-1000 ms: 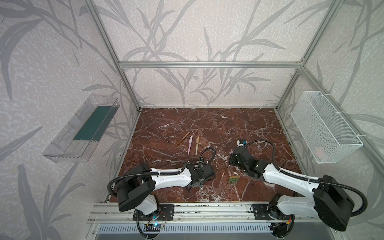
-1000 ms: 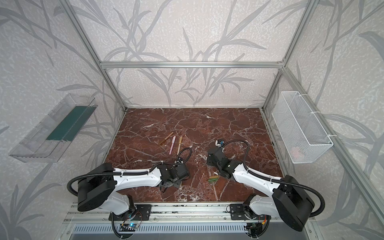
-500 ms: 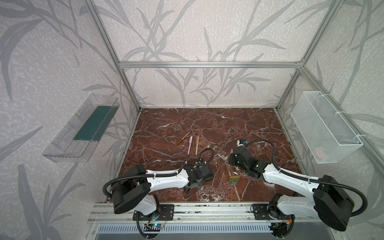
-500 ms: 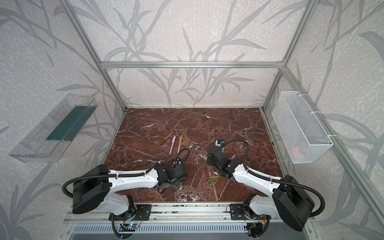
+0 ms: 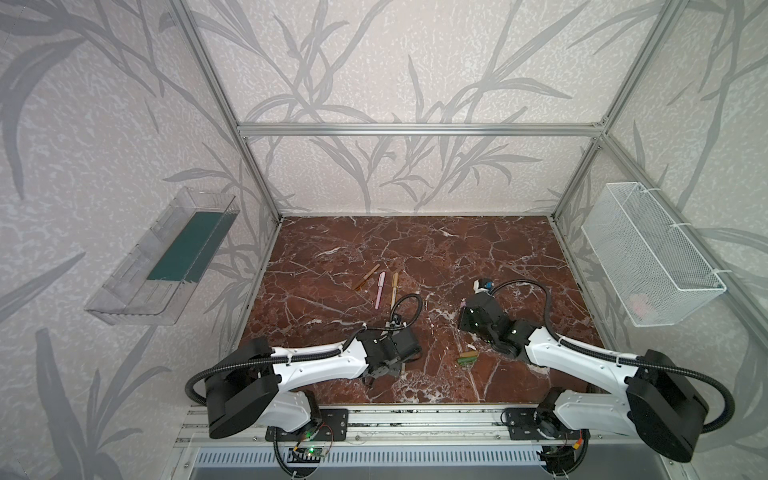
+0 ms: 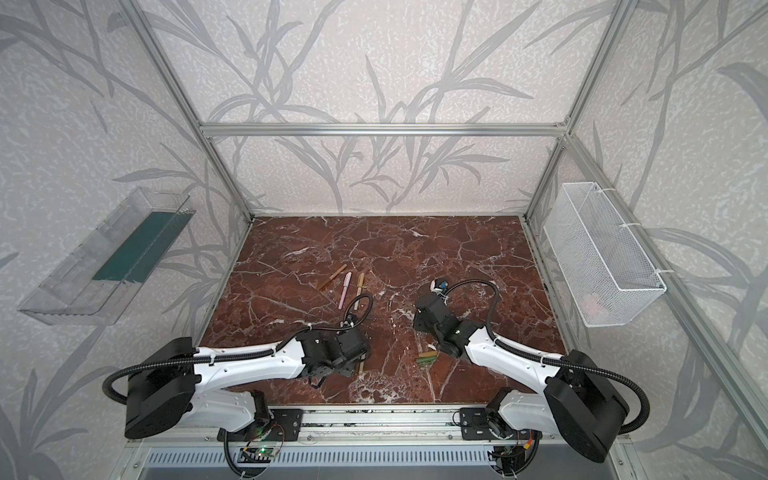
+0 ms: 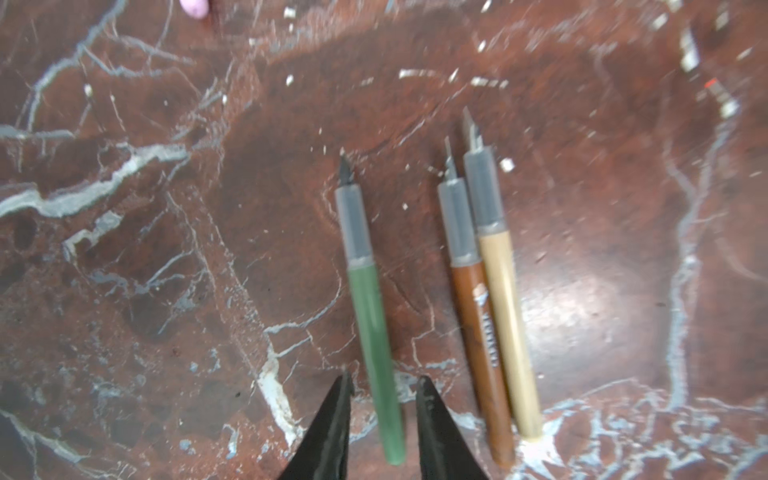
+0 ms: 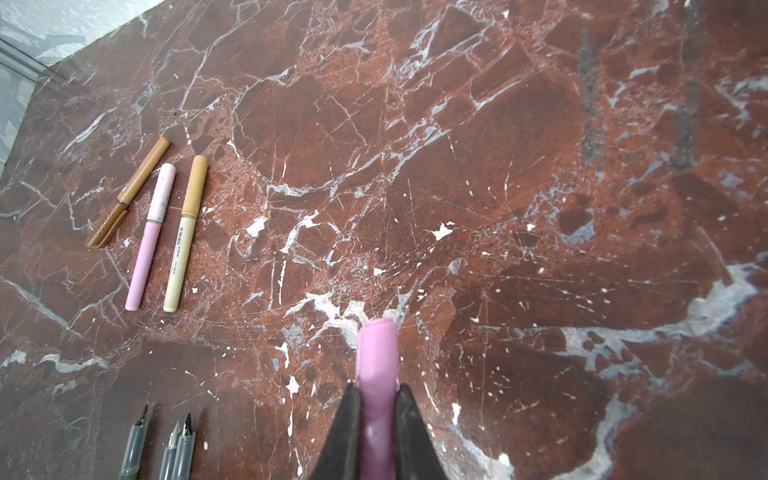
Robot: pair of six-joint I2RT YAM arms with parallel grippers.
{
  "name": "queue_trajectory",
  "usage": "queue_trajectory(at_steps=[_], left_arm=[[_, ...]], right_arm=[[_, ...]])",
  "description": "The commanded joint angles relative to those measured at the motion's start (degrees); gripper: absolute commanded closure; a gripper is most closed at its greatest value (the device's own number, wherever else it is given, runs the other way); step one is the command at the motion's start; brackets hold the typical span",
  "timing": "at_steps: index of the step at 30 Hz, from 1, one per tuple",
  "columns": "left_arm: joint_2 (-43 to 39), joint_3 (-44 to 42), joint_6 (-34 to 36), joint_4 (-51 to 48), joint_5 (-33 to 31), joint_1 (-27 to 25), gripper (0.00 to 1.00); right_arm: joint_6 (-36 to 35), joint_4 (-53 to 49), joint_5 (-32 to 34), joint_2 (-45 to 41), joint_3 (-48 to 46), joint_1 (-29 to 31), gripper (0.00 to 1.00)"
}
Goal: Insert the pens into the pen caps
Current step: 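Lower the left gripper onto the brown pen and close on it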
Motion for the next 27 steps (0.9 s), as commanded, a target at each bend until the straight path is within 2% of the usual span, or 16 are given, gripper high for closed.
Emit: queue_trajectory(at_steps=[1, 12, 21, 27], left_arm=[[-0.74, 0.41, -0.65, -1.11, -1.09, -0.15, 0.70], [0.77, -3.06, -2.74, -0.25, -2.75, 0.46, 0.60], [2.41, -3.97, -2.77, 1.77, -1.35, 1.51, 0.60], [-0.83, -3.07, -2.88, -0.23, -2.30, 1.52, 0.60]], right_arm=[[-0.34, -1.22, 0.43, -1.10, -0.44, -0.12, 0.98], [-0.43, -0.57, -0.19, -0.36, -0.39, -0.12, 0.98], [-0.31, -1.48, 0.41, -2.62, -1.10, -0.12, 0.97], [-0.32, -1.63, 0.55, -2.75, -1.20, -0.14, 0.98]])
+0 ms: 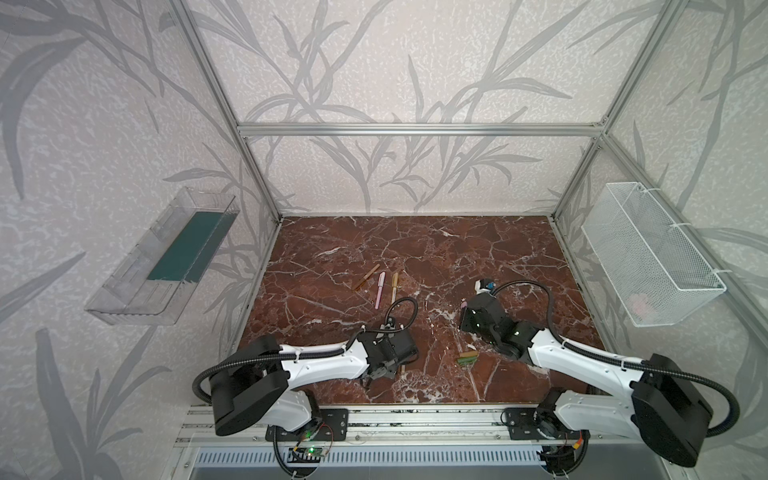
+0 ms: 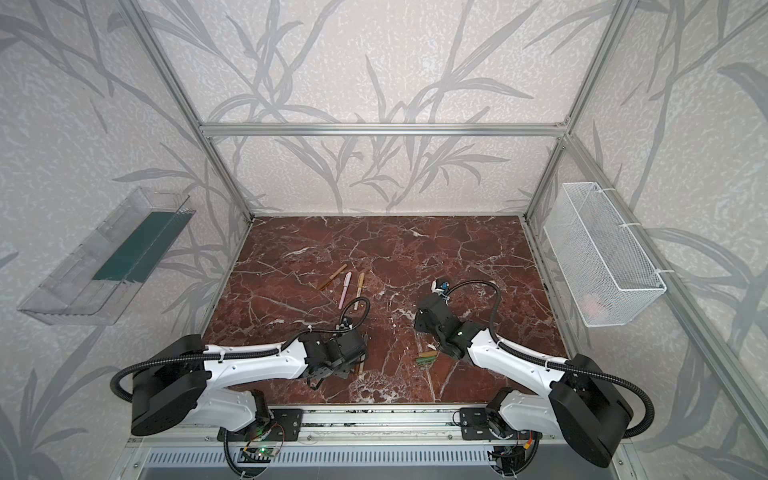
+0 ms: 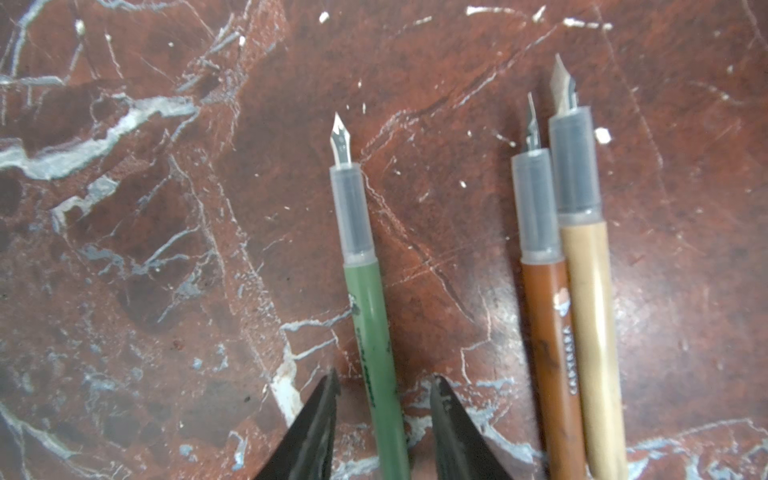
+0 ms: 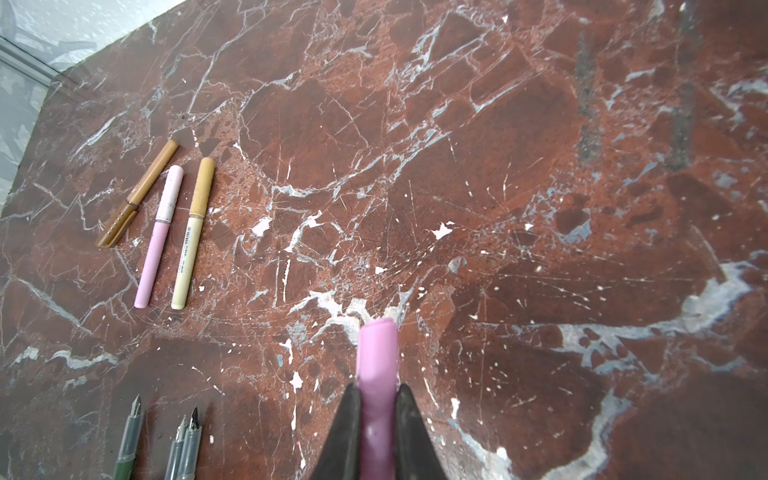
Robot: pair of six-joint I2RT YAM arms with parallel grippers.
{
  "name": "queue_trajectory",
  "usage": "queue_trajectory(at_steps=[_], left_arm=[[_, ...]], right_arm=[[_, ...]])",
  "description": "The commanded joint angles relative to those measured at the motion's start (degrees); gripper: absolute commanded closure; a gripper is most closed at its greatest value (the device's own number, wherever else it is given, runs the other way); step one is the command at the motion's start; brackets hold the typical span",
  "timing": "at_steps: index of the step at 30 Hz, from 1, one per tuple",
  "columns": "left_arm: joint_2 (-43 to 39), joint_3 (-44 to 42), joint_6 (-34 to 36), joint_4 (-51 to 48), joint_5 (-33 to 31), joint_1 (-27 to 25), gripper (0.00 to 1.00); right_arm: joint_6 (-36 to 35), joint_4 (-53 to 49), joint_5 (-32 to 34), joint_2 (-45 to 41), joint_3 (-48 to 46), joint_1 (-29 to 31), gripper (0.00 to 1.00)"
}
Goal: Insert the pens into the pen caps
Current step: 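Lower the left gripper onto the brown pen and close on it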
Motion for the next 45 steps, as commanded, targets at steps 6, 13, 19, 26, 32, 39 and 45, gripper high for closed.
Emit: queue_trajectory(at_steps=[6, 13, 19, 26, 32, 39, 45], left_arm=[[-6.69, 2.83, 0.84, -2.69, 0.27, -0.36, 0.60], [-5.26, 2.68, 1.60, 1.78, 3.67, -0.72, 0.65], [-3.09, 2.56, 1.94, 4.55, 5.88, -0.81, 0.67], [-1.58, 2.86, 2.13, 6.46, 7.23, -0.88, 0.67], [0.90, 3.40, 2.13, 6.04, 6.78, -0.87, 0.68], [3.32, 4.07, 2.12, 6.35, 6.71, -0.92, 0.70], [5.64, 5.09, 1.95, 4.73, 5.05, -0.85, 0.69]], right_arm=[[-0.24, -0.93, 0.65, -0.63, -0.57, -0.12, 0.98], [-0.50, -0.97, 0.90, -0.47, -0.44, -0.07, 0.97], [-0.60, -0.60, 0.64, 0.61, -0.04, -0.11, 0.97], [-0.52, -0.45, 0.35, 0.97, 0.05, -0.12, 0.97], [-0.58, -0.86, 0.50, 0.36, -0.09, -0.12, 0.97], [-0.61, -1.21, 0.60, -0.43, -0.38, -0.12, 0.97], [-0.56, -1.50, 0.81, -1.03, -0.56, -0.12, 0.97]])
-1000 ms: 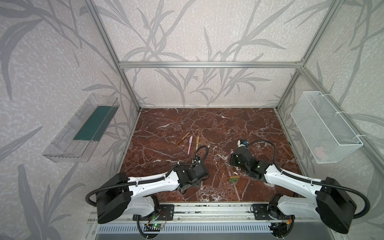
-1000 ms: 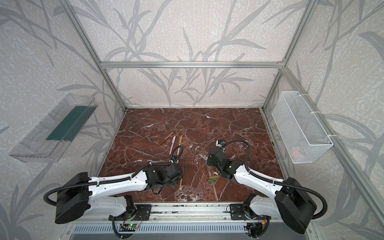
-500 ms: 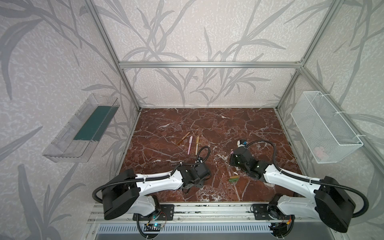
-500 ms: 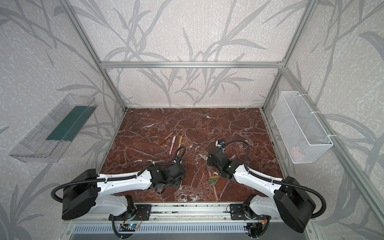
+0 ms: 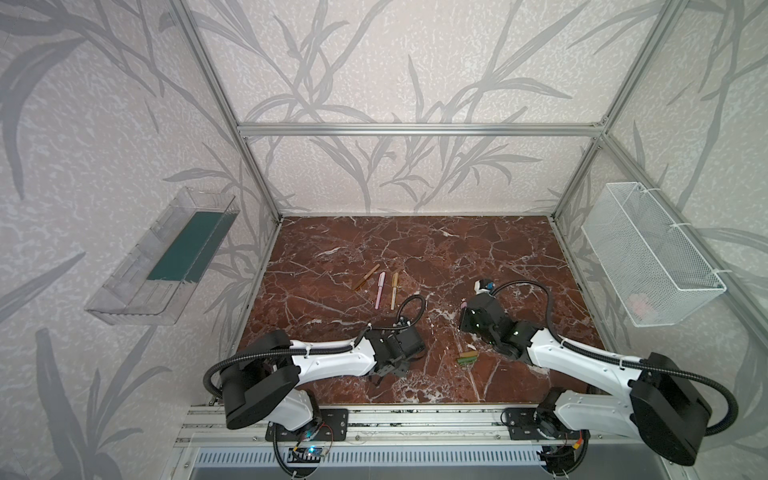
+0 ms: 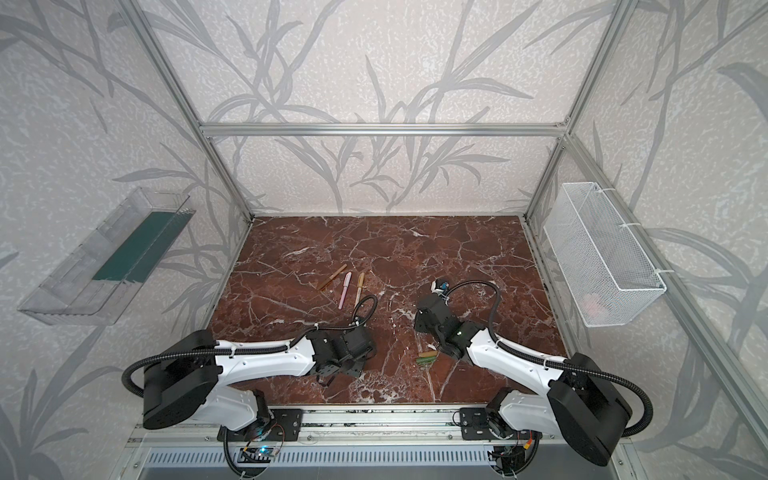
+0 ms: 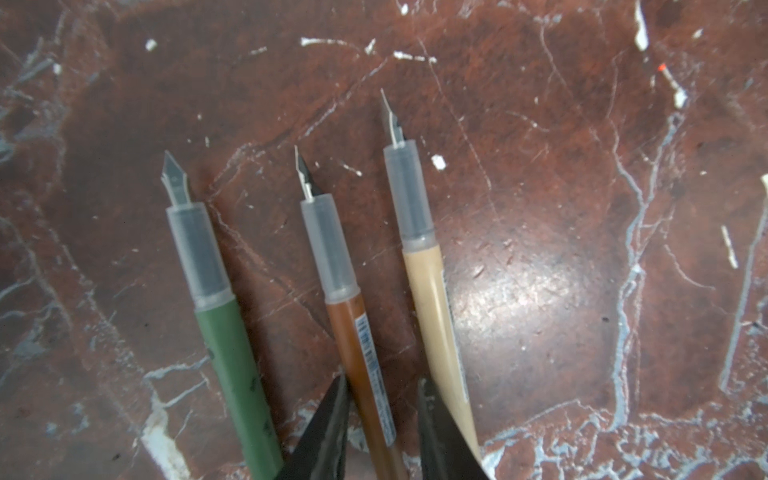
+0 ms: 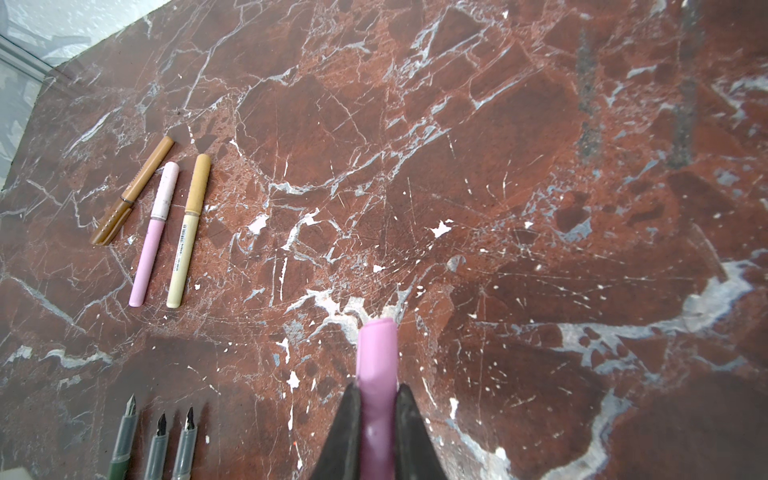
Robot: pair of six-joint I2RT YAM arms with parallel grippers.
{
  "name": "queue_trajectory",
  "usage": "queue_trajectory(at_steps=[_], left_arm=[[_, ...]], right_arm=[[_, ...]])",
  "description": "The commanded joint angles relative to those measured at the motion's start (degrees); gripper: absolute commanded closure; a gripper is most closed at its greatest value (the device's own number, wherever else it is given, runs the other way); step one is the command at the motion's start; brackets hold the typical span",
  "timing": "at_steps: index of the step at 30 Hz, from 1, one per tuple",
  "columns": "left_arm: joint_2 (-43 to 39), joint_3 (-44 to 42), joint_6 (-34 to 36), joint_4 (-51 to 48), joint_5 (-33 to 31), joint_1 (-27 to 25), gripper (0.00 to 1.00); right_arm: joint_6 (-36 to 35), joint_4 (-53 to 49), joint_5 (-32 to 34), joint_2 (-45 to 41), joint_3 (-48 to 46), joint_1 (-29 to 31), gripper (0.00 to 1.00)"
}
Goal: Insert the pens into the pen caps
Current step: 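Lower the left gripper onto the brown pen and close on it, then raise the brown pen with the left gripper while the right brings the pink cap over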
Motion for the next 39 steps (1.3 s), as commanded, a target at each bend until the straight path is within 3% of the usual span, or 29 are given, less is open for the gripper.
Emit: queue_trajectory(at_steps=[1, 19, 27, 31, 39], left_arm=[[1.51, 1.95, 0.18, -1.73, -2.22, -0.25, 0.70], [5.22, 3.27, -1.73, -9.24, -5.77, -1.36, 0.71], [6.95, 1.48, -1.84, -5.44, -3.75, -1.44, 0.76], [8.06, 0.64, -1.89, -2.74, -1.81, -1.47, 0.80], [4.95, -0.29, -2.94, -3.60, -3.87, -1.10, 0.96]], right_arm=[[-0.41, -1.64, 0.89, -1.75, -0.61, -0.11, 0.97], [-0.36, -1.99, 1.61, -2.50, -0.88, -0.11, 0.97], [-0.21, -1.79, 1.38, -2.67, -0.96, -0.12, 0.97], [-0.18, -1.87, 1.28, -3.02, -1.33, -0.11, 0.97], [-0.44, -0.49, 0.40, -4.25, -2.30, -0.12, 0.96]])
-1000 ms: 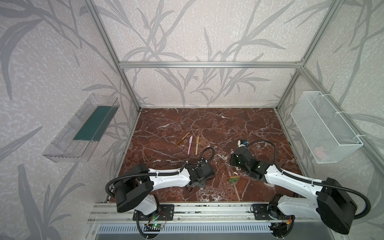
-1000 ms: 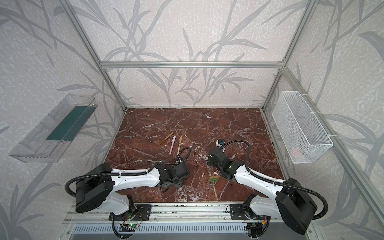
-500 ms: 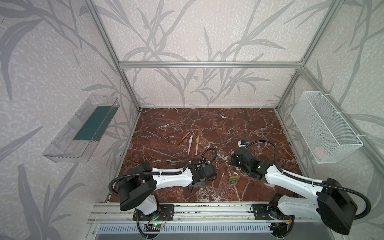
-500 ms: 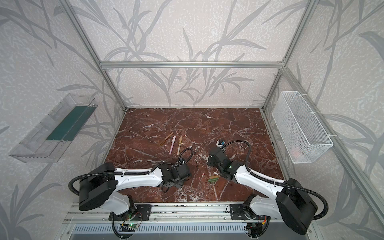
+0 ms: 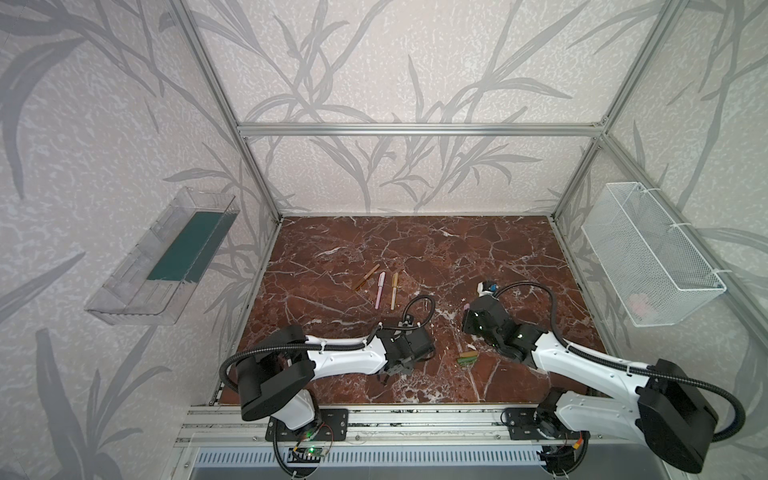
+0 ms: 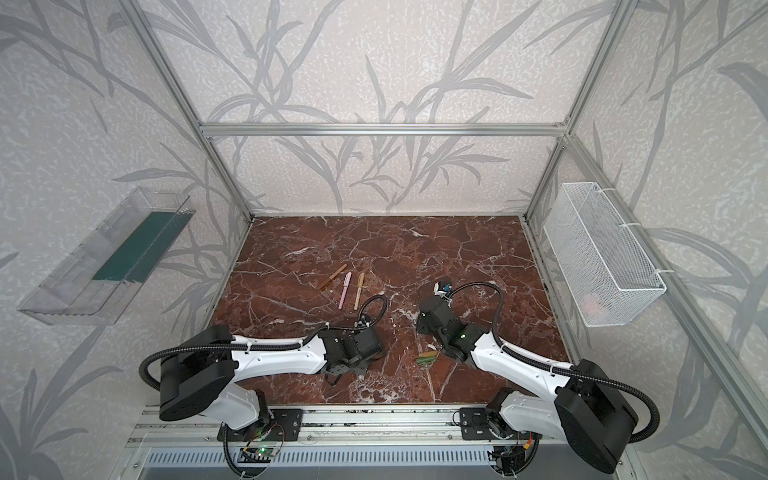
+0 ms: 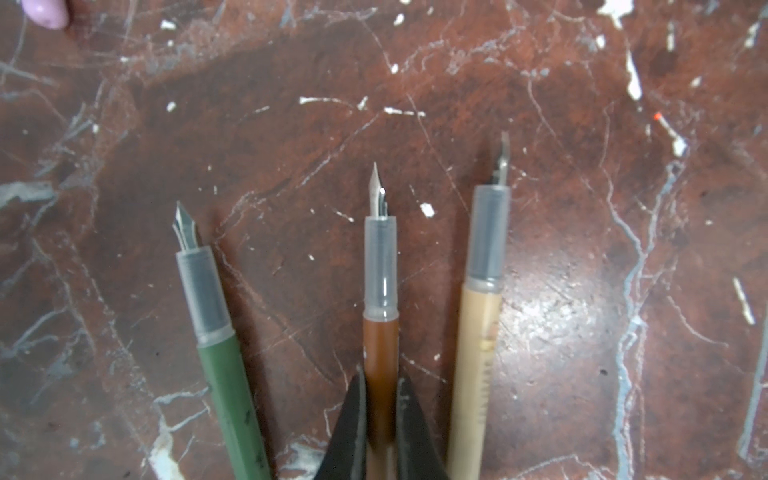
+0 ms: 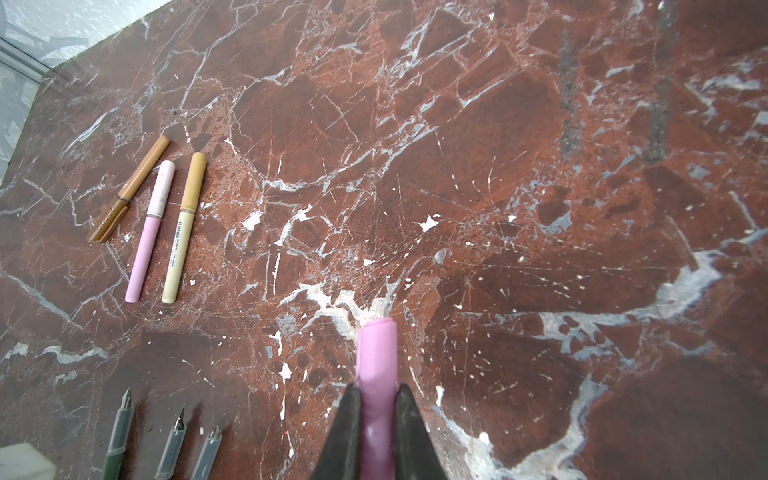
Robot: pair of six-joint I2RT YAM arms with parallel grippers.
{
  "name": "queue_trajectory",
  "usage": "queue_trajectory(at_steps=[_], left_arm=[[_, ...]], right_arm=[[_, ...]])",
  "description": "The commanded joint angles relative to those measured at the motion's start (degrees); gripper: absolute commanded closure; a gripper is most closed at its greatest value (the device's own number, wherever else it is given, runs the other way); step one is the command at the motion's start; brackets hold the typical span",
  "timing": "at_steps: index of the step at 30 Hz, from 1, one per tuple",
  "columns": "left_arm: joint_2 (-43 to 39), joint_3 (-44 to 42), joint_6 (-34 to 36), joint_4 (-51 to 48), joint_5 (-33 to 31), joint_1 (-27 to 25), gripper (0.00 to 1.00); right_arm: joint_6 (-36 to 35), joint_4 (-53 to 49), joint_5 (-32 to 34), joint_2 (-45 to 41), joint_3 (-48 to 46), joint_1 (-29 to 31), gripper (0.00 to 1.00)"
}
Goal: Insert the pens into the pen caps
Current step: 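Raise the brown pen with the left gripper while the right brings the pink cap over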
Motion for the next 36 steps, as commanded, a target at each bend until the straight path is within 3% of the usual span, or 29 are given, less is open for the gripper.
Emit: queue_trajectory(at_steps=[1, 6, 10, 16, 21, 29, 32, 36], left_arm=[[-0.24, -3.21, -1.47, -3.90, -0.17, 0.56, 0.98], [-9.91, -1.96, -0.15, -8.67, -3.57, 2.91, 1.00], [-20.23, -0.98, 2.91, -6.76, -3.62, 3.44, 1.00], [-31.31, -3.75, 9.19, 4.47, 5.59, 3.46, 1.00], [-31.64, -3.60, 10.34, 5.72, 7.72, 3.48, 1.00], [-31.37, -5.23, 9.82, 11.74, 12.50, 3.45, 1.00], [-30.71, -5.41, 9.42, 13.49, 14.04, 3.44, 1.00], [-29.71, -5.10, 9.32, 14.39, 15.07, 3.44, 1.00]], right_arm=[[-0.53, 1.01, -0.15, -1.45, -0.89, -0.11, 0.96], [-1.35, 5.62, -3.66, -1.63, -1.43, -0.09, 0.96], [-2.09, 11.76, -8.62, -1.25, -1.18, 0.52, 0.96], [-0.13, 23.48, -17.16, 1.55, -0.87, 1.99, 0.97], [3.44, 36.02, -20.20, 3.89, -2.86, 3.82, 0.98], [8.24, 52.28, -15.90, 5.08, -6.63, 7.52, 0.99], [10.21, 55.36, -14.46, 5.74, -6.66, 8.60, 1.00], [11.08, 51.45, -9.49, 4.92, -4.94, 10.66, 1.00]])
